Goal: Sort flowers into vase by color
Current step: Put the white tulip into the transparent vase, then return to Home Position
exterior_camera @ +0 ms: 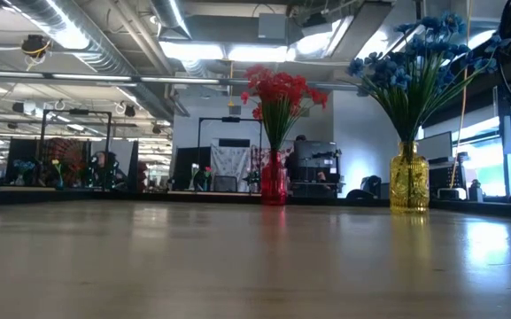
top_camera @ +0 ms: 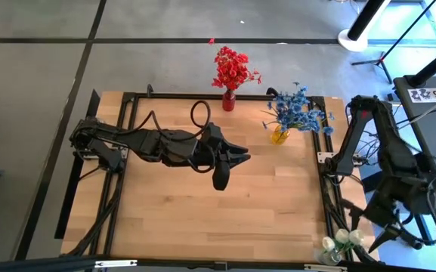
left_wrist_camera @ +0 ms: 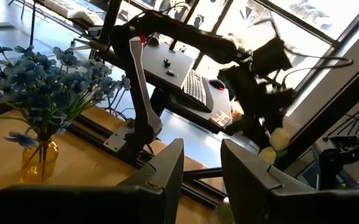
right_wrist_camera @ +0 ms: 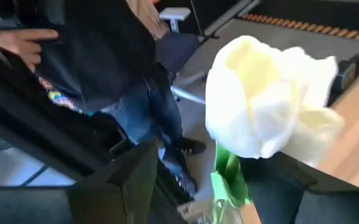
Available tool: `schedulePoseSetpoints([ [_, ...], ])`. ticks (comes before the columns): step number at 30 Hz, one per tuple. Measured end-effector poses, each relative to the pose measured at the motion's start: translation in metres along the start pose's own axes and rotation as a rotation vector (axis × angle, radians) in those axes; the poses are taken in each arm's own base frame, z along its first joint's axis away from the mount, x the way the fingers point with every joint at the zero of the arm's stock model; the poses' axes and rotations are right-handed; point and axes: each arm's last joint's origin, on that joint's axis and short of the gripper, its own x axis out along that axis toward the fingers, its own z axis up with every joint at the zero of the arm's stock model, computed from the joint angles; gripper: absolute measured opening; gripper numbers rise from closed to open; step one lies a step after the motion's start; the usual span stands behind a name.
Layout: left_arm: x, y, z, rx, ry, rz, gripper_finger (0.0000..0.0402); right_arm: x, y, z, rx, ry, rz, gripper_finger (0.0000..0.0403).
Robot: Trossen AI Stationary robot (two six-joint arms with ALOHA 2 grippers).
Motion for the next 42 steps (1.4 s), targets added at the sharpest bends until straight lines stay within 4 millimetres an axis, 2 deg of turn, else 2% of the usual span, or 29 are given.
schedulePoseSetpoints([
  [6,0.0,0.0,-0.003,0.02,0.045,-0.038,0.0104,-0.039,0.002,0.027,0.001,0.052,-0.062,0.023],
  [10,0.0,0.003,-0.006,0.045,0.089,-0.011,0.0104,-0.06,-0.001,0.034,-0.013,0.095,-0.099,0.0223],
  [15,0.002,0.013,-0.008,0.019,0.126,0.04,0.0104,-0.075,-0.01,0.028,0.05,0.165,-0.116,0.0211],
  [20,0.003,0.015,-0.007,0.02,0.129,0.041,0.0104,-0.078,-0.013,0.021,0.163,0.247,-0.129,0.0205],
  [27,-0.01,0.015,0.007,0.068,0.101,0.021,0.0104,-0.087,-0.021,0.01,0.24,0.384,-0.174,0.0209],
  [34,-0.009,0.026,0.014,0.099,0.127,-0.025,0.0104,-0.109,-0.041,0.002,0.137,0.308,-0.359,0.0208],
  [37,-0.003,0.038,0.014,0.099,0.155,-0.057,0.0104,-0.115,-0.049,-0.001,0.066,0.22,-0.409,0.0208],
  [42,0.008,0.068,0.008,0.132,0.191,-0.004,0.0104,-0.126,-0.062,-0.009,0.125,0.092,-0.464,0.0204],
])
